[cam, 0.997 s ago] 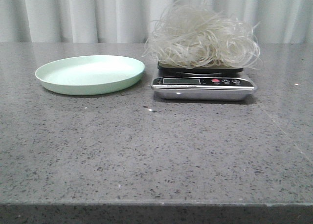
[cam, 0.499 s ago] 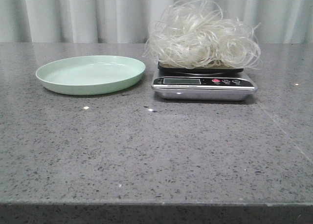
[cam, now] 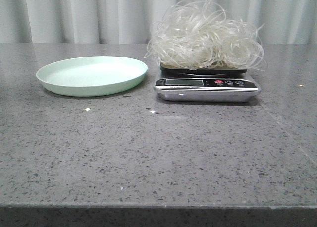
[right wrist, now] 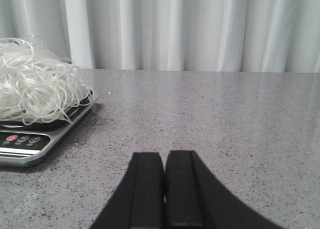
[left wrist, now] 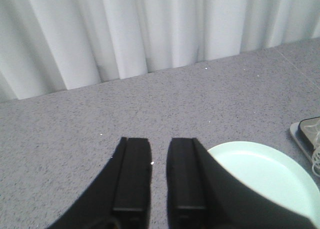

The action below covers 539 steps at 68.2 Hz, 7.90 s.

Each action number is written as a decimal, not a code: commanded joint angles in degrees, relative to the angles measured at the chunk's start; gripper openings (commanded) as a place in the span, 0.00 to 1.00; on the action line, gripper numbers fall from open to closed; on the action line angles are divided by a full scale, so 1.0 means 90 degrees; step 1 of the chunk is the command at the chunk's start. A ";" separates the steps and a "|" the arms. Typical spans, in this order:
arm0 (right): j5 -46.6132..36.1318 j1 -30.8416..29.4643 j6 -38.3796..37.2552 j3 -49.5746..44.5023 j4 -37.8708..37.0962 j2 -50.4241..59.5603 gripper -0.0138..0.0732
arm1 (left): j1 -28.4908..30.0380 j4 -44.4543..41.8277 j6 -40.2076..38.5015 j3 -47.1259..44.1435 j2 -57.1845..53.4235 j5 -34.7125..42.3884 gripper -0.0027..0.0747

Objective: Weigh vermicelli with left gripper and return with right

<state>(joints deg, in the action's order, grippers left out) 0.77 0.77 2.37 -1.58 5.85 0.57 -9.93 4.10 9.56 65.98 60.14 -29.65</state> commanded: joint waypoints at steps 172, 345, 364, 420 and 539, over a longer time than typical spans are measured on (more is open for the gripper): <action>0.4230 0.2672 0.1299 0.9961 0.0106 -1.0162 0.83 | 0.0063 0.0053 -0.0066 -0.4944 -0.5481 0.2963 0.21; 0.4702 0.4243 0.1299 1.3004 0.1054 -1.2762 0.36 | 0.0063 0.0053 -0.0066 -0.4944 -0.5481 0.2963 0.21; 0.4834 0.4235 0.1299 1.3133 0.1026 -1.2749 0.74 | 0.0063 0.0053 -0.0066 -0.4944 -0.5481 0.2963 0.21; 0.6404 0.2219 0.1233 1.4670 0.0997 -1.1332 0.33 | 0.0063 0.0053 -0.0066 -0.4944 -0.5481 0.2963 0.21; -0.0457 0.1464 0.1233 0.1983 0.0997 -0.1629 0.33 | 0.0063 0.0053 -0.0066 -0.4944 -0.5481 0.2760 0.21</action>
<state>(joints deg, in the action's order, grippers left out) -0.66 14.23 13.53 14.83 14.88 -15.15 -9.45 4.21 9.56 19.89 10.25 -8.80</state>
